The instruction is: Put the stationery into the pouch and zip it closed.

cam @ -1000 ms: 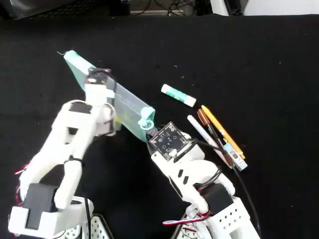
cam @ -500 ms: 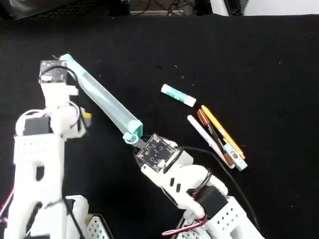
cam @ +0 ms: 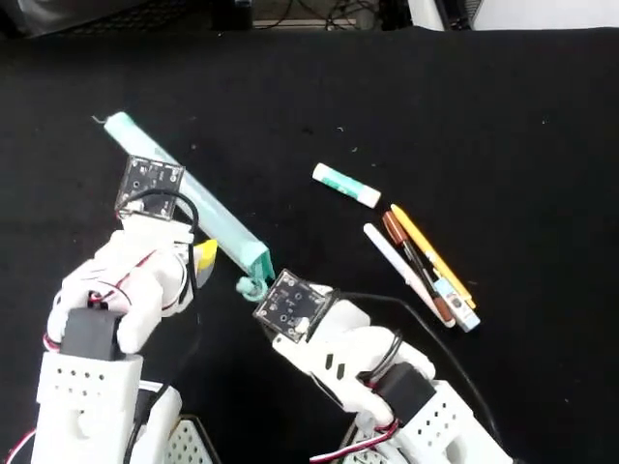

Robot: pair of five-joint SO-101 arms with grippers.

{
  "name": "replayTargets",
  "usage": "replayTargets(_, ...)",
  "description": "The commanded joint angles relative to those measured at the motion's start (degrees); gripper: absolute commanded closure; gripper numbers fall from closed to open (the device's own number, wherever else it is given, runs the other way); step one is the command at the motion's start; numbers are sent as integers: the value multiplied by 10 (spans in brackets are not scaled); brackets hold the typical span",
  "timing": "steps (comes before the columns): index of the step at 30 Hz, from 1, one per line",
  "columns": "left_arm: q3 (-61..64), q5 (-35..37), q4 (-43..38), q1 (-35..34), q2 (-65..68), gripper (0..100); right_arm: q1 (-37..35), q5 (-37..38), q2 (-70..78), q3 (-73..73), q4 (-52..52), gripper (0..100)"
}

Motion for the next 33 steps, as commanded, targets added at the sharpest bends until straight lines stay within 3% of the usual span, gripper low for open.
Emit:
replayTargets(1, 1, 24, -31, 8, -24, 768, -3, 76, -6, -36, 62, 986)
replayTargets(11, -7, 39, 13, 20, -122, 768, 32, 105, -11, -42, 84, 986)
replayTargets(14, 2, -12, 30, 51, -135, 768, 65, 102, -7, -41, 53, 986)
replayTargets(20, 58, -18, -25, 44, -100, 768, 142, 47, -7, -41, -25, 986)
replayTargets(27, 107, -14, -79, 108, -6, 768, 148, 9, -7, -21, -81, 986)
replayTargets(33, 117, 80, -123, 124, 26, 712, 148, 9, -7, -13, -91, 986)
